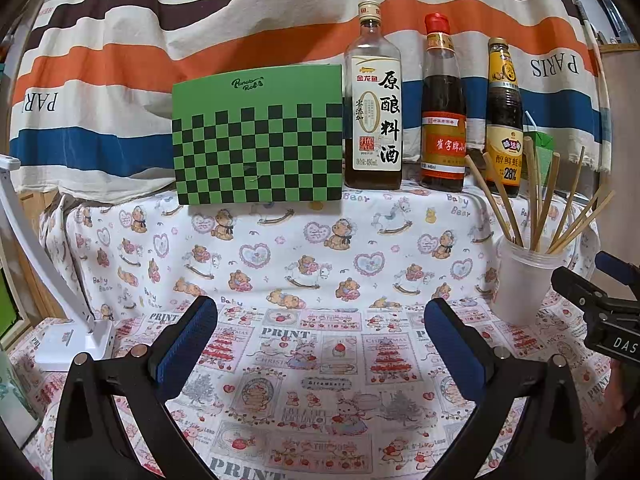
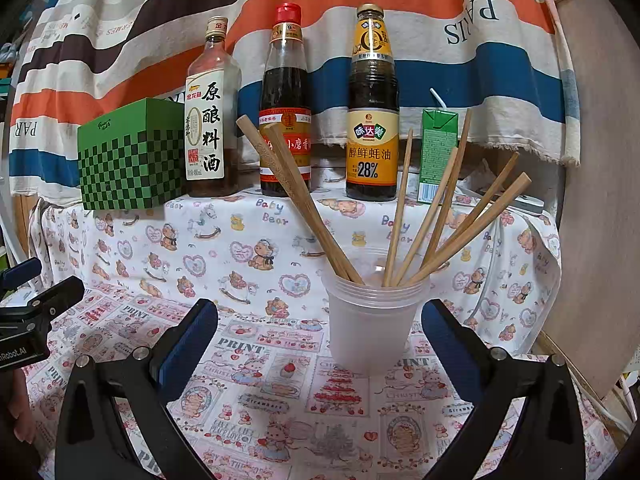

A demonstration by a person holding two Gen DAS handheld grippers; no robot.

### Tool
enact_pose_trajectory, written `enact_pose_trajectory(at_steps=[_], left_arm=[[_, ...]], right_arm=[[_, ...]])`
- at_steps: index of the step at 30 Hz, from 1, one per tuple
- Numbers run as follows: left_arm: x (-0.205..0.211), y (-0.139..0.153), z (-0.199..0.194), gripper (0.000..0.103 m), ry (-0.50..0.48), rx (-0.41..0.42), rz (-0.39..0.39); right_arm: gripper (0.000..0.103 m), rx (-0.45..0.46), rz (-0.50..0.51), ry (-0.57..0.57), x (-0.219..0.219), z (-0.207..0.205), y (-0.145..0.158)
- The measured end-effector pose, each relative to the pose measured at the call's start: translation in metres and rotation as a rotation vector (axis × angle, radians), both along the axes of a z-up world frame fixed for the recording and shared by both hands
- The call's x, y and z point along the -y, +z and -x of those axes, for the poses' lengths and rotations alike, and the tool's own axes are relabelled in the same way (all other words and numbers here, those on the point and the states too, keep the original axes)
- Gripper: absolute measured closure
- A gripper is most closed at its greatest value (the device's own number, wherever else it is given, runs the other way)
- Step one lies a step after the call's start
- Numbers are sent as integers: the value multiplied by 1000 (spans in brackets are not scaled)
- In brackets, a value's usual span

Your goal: Organize utensils

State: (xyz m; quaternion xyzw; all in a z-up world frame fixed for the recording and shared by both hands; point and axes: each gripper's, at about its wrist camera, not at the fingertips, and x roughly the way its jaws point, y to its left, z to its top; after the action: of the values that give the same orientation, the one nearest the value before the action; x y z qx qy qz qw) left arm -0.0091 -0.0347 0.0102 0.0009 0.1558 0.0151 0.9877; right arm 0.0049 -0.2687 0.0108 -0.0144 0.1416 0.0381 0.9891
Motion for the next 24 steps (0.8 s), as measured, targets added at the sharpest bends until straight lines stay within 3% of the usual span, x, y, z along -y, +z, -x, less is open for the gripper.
enact_pose_trajectory(at_steps=[24], left_arm=[[-1, 0, -1, 0, 3, -4, -3]], right_arm=[[0, 0, 0, 0, 0, 0, 0]])
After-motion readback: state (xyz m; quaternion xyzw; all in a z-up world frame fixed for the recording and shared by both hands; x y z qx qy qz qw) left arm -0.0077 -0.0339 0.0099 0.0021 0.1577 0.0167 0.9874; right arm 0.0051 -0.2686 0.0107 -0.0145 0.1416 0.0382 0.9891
